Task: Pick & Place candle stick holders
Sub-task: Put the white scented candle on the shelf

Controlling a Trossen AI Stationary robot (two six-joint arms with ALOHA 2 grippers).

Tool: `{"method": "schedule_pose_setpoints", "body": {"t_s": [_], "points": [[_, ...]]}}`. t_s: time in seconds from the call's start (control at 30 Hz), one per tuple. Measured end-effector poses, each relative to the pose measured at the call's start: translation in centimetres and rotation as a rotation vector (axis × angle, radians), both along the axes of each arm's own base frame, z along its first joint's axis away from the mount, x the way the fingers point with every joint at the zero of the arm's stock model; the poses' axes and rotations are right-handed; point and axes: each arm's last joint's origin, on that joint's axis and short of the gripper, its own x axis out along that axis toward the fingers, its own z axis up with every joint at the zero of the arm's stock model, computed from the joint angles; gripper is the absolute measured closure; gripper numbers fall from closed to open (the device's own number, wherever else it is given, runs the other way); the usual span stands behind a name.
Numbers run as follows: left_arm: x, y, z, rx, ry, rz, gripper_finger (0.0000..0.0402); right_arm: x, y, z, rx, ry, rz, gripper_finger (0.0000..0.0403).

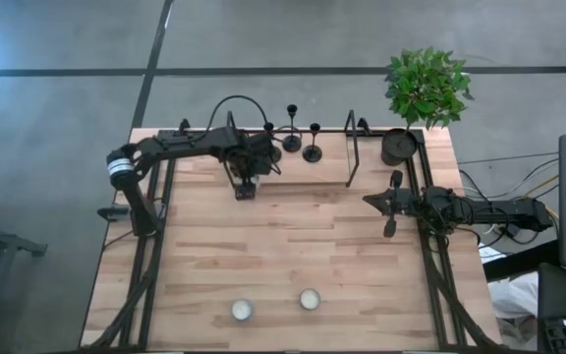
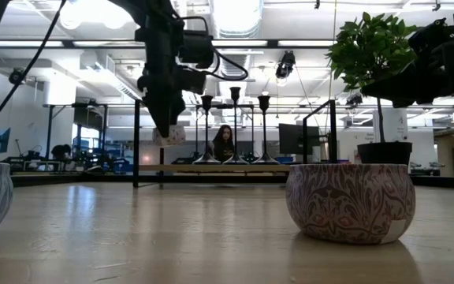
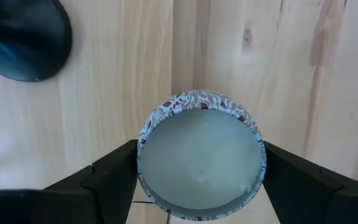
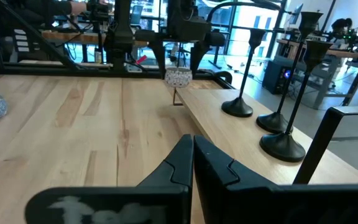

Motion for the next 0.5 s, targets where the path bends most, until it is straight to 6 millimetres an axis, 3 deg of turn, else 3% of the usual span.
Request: {"method": "schedule_pose_setpoints", "body": {"t_s": [0.3,0.5], "points": [[-0.3,1.3,0.0,0.017,-0.02,0.002,0.0104,0.0,0.0,0.0,0.0,0.0,0.0,0.0394],[0.4,2.1,-1.2,-0.003,0.031,-0.004,0.0104,0.0,0.0,0.0,0.0,0.0,0.0,0.0394]]}}
